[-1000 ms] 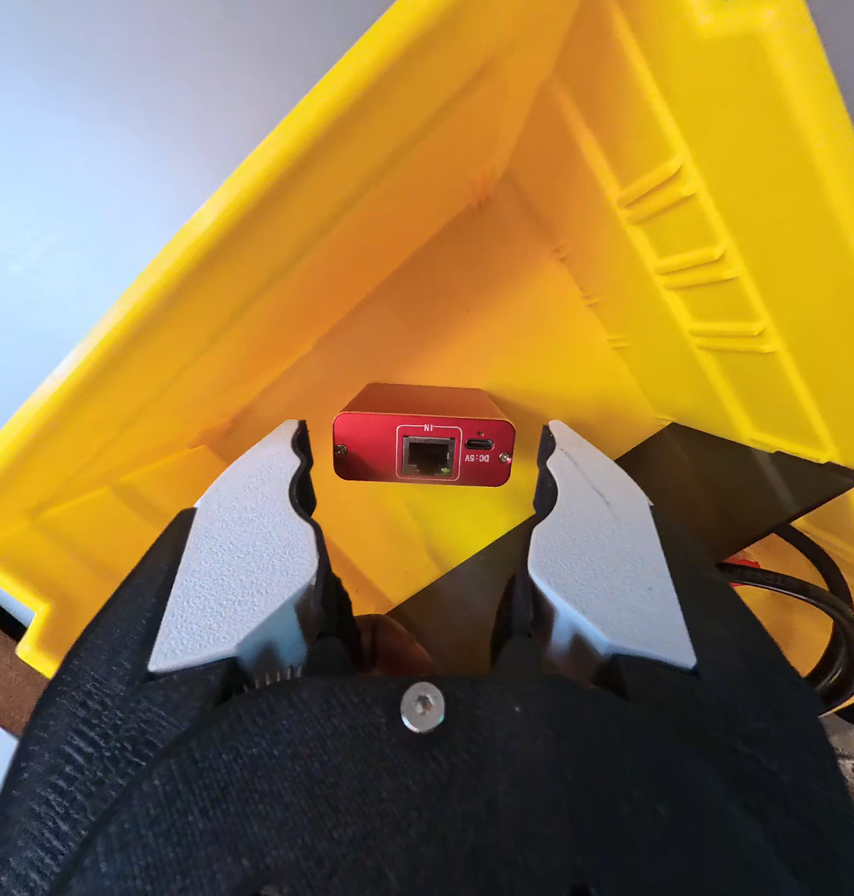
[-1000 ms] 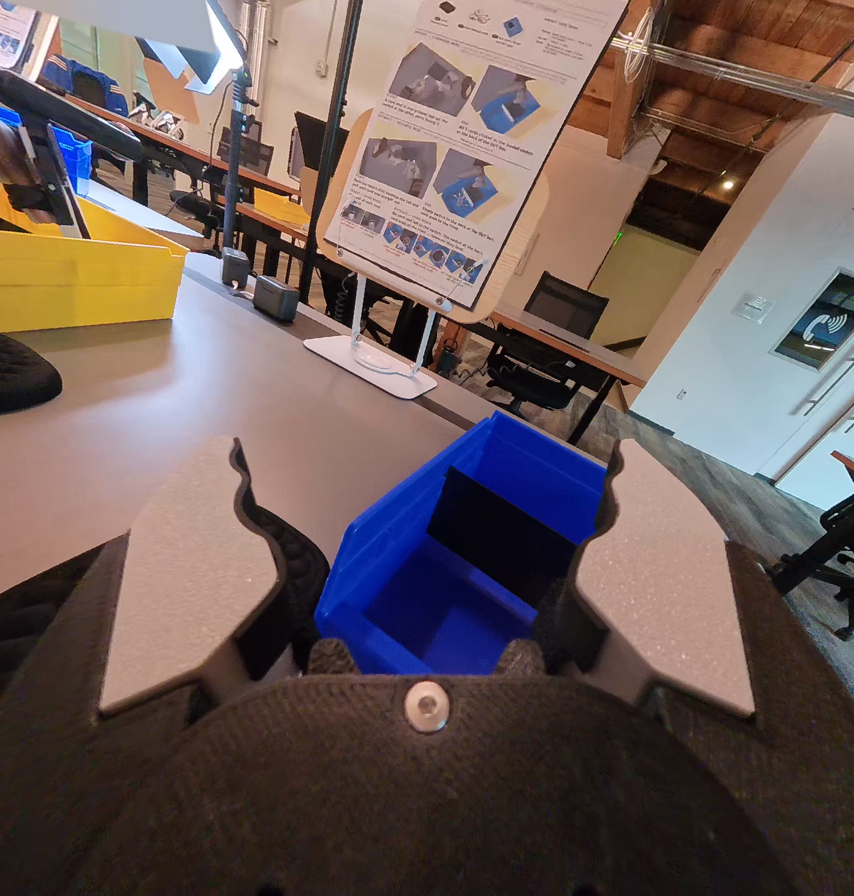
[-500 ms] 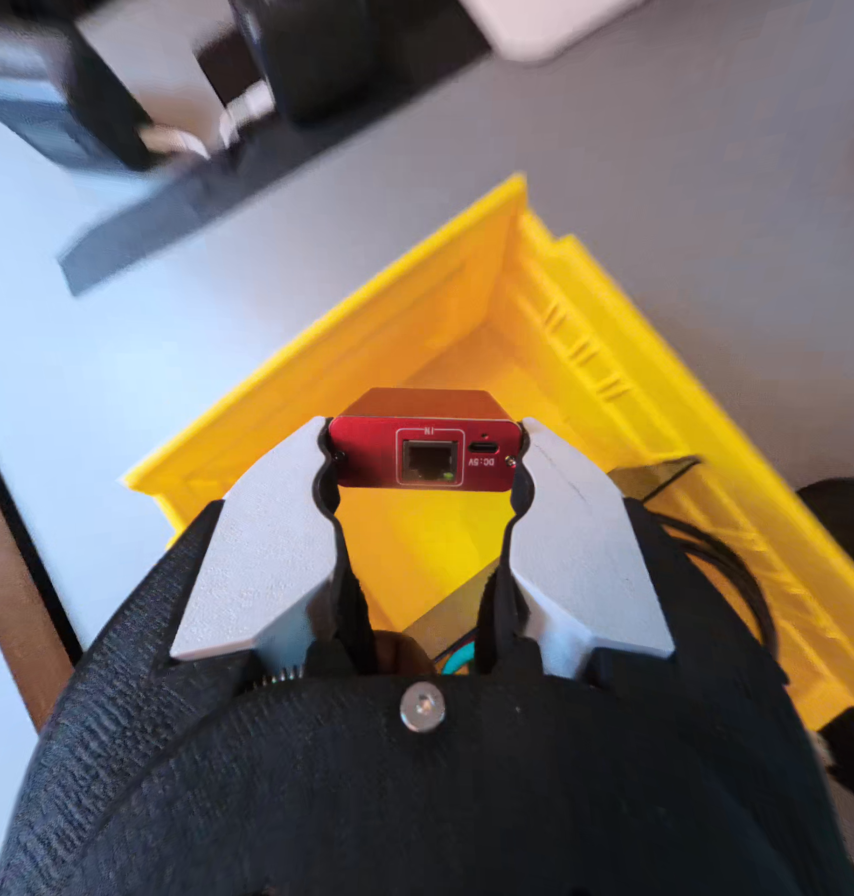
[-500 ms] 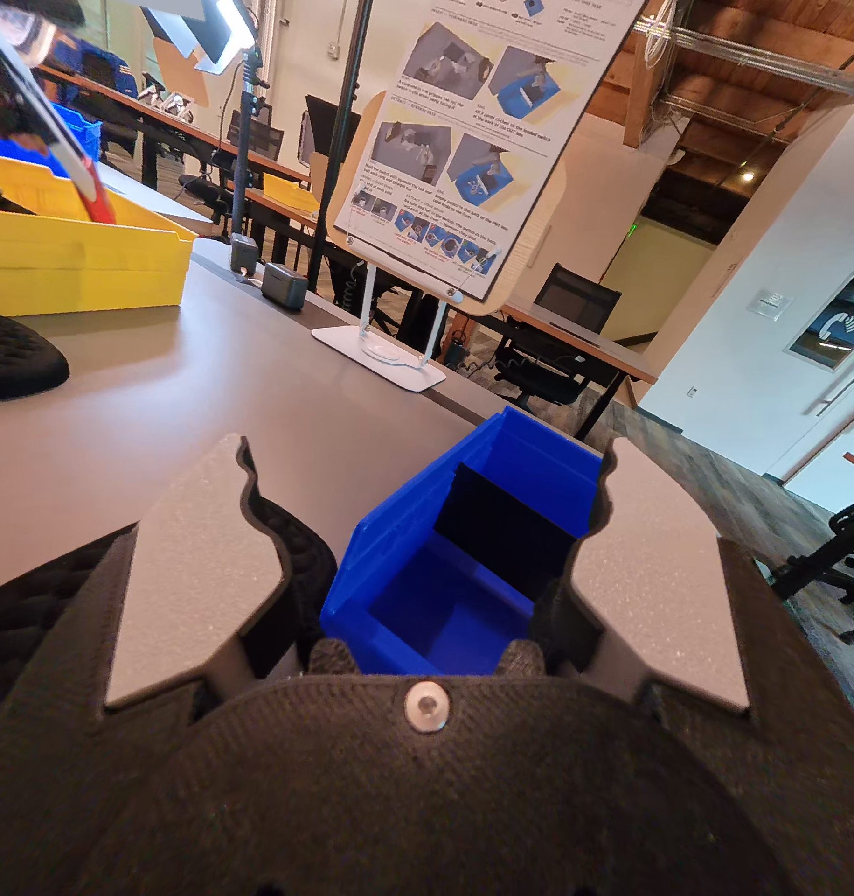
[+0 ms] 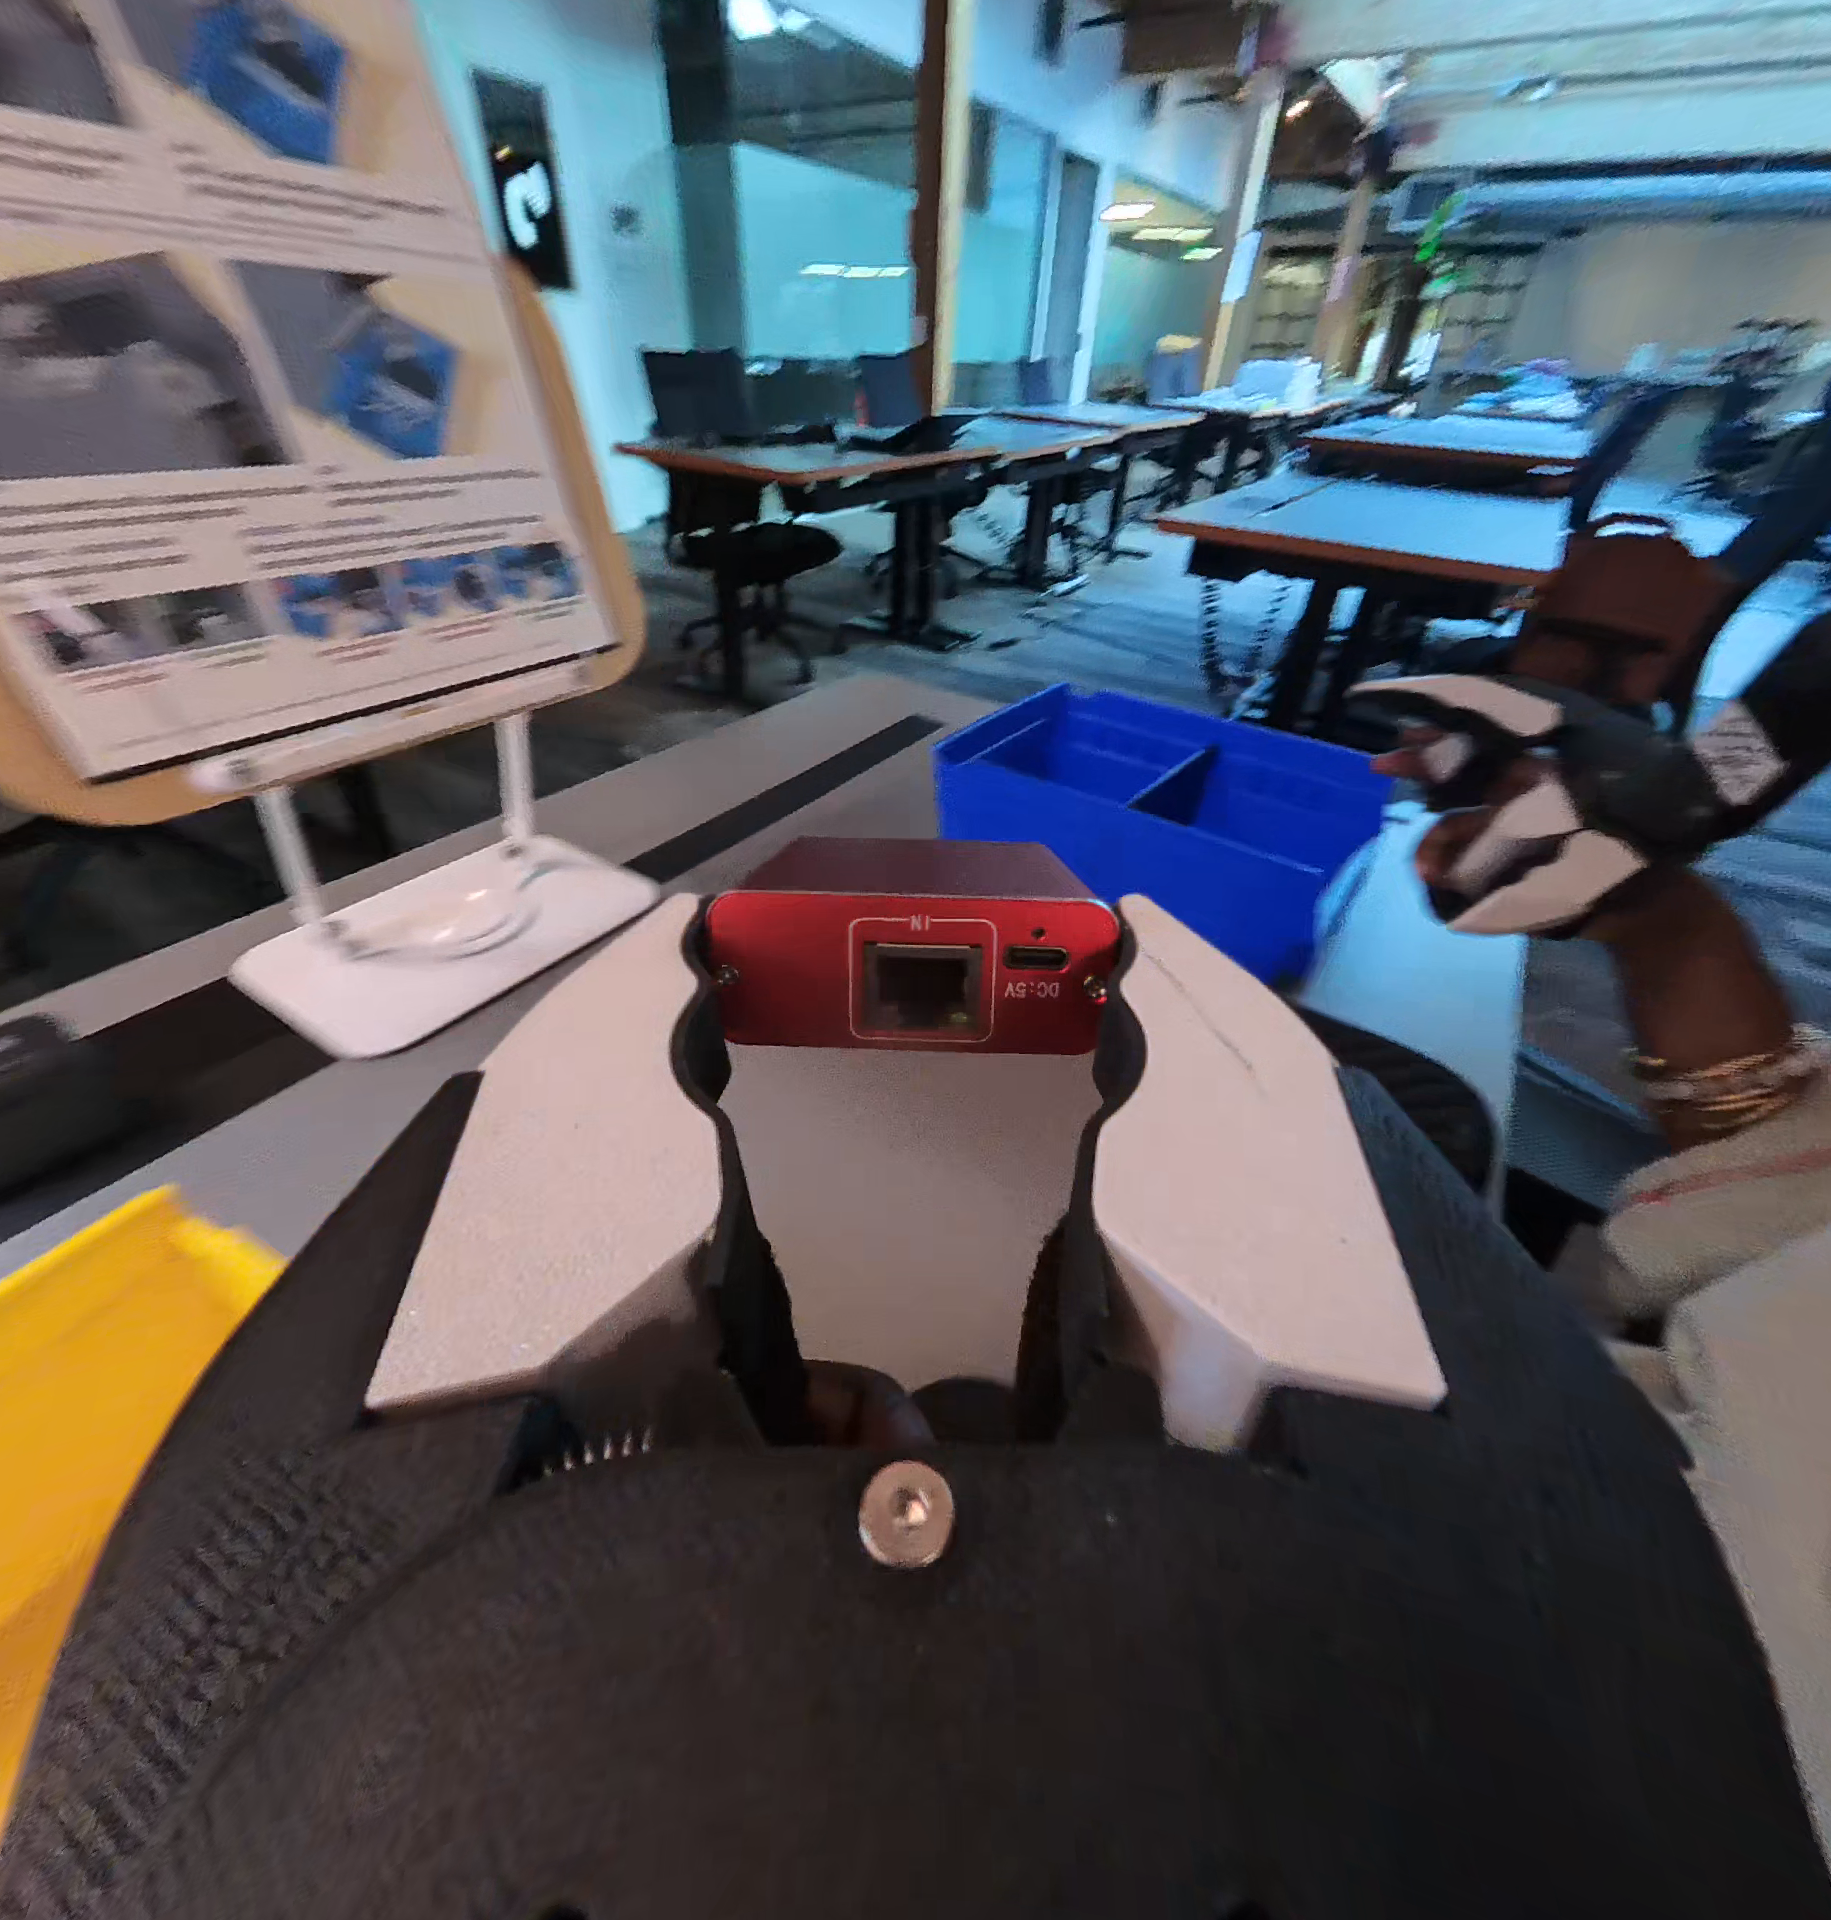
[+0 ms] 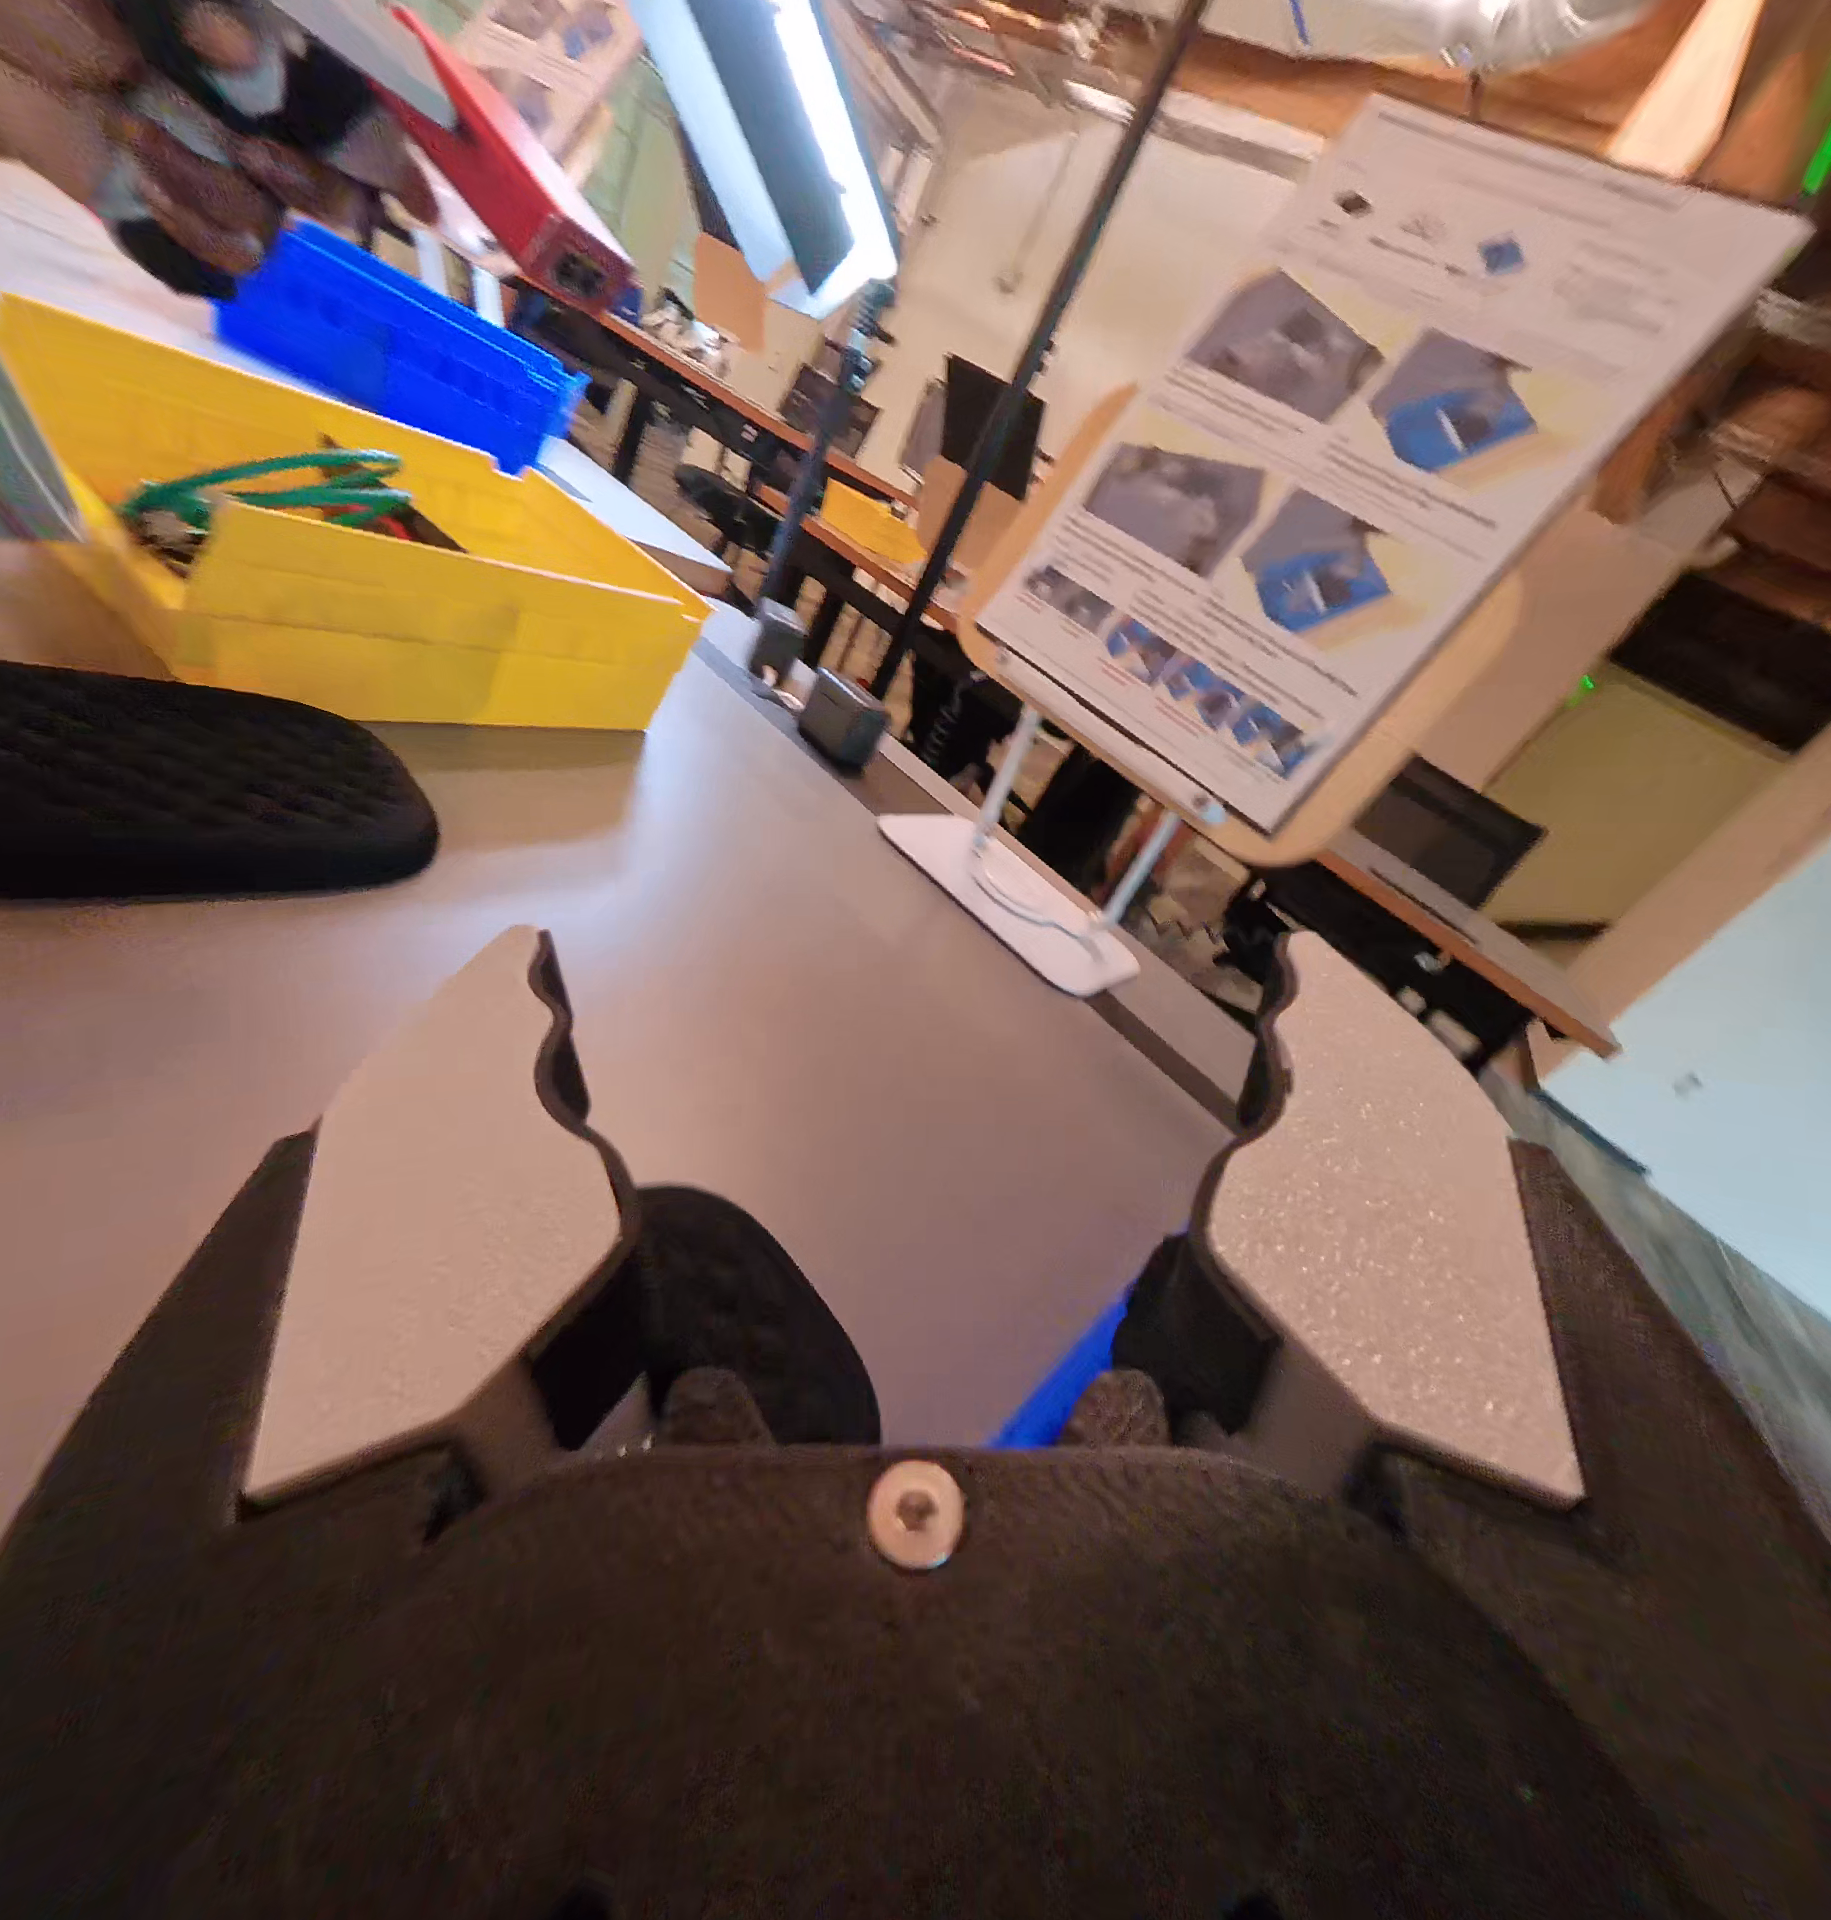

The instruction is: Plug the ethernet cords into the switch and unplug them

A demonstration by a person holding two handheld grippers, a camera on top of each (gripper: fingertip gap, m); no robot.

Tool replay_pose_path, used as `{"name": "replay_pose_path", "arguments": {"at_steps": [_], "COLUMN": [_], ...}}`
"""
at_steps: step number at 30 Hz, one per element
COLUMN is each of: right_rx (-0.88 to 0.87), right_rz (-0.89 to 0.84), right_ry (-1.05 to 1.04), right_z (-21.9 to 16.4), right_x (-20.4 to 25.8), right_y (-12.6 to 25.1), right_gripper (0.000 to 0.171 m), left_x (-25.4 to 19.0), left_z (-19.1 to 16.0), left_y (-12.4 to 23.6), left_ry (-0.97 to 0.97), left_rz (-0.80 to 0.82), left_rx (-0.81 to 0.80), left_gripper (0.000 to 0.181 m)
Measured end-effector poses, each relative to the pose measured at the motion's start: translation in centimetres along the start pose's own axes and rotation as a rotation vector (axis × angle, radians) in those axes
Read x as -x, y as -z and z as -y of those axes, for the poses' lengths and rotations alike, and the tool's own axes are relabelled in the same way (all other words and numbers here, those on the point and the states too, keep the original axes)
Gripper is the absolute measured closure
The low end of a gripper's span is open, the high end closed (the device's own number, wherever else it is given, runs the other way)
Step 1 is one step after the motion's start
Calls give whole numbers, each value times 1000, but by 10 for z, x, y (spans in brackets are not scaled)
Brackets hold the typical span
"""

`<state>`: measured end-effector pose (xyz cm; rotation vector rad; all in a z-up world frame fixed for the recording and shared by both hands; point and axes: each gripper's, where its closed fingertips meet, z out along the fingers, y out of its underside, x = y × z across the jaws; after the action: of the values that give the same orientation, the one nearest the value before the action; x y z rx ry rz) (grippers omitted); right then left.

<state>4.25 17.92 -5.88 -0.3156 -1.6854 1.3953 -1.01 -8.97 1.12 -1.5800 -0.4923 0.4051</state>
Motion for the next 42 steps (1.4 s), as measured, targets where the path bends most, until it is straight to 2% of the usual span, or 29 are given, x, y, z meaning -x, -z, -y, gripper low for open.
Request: {"name": "replay_pose_path", "arguments": {"at_steps": [7, 10, 15, 20, 23, 25, 27, 30, 33, 36, 38, 39, 41, 42], "right_rx": [-305, -389, -461, -440, -426, -489, -566, -586, -504, -482, -458, -457, -526, -575], "right_rz": [183, 183, 114, 129, 195, 303, 444, 609, 728, 761, 763, 745, 605, 490], "right_ry": [139, 261, 511, 498, 358, 60, -237, -488, -559, -582, -587, -574, -479, -390], "right_z": [50, 61, 76, 71, 69, 77, 85, 84, 75, 74, 72, 73, 78, 82], "right_x": [70, 93, 113, 117, 116, 113, 109, 111, 126, 131, 131, 130, 119, 111], "right_y": [-42, -52, -50, -52, -50, -45, -40, -39, -44, -46, -49, -50, -53, -54], "right_gripper": [61, 71, 104, 143, 143, 144, 144, 145, 144, 144, 145, 143, 137, 120], "left_x": [-106, -141, -165, -179, -180, -180, -173, -172, -174, -179, -178, -177, -171, -167], "left_z": [-24, -38, -58, -60, -59, -55, -53, -54, -56, -61, -61, -59, -55, -52], "left_y": [-41, -55, -65, -64, -63, -60, -58, -59, -59, -58, -57, -59, -60, -59], "left_ry": [53, 124, 180, 219, 196, 137, 63, 42, 90, 116, 120, 149, 336, 463], "left_rz": [-232, -365, -459, -523, -533, -540, -482, -439, -452, -493, -472, -456, -461, -485], "left_rx": [-62, -43, 6, 5, -14, -73, -116, -141, -151, -133, -151, -170, -227, -272], "left_gripper": [112, 112, 112, 112, 110, 107, 101, 104, 113, 148, 152, 152, 153, 153]}}
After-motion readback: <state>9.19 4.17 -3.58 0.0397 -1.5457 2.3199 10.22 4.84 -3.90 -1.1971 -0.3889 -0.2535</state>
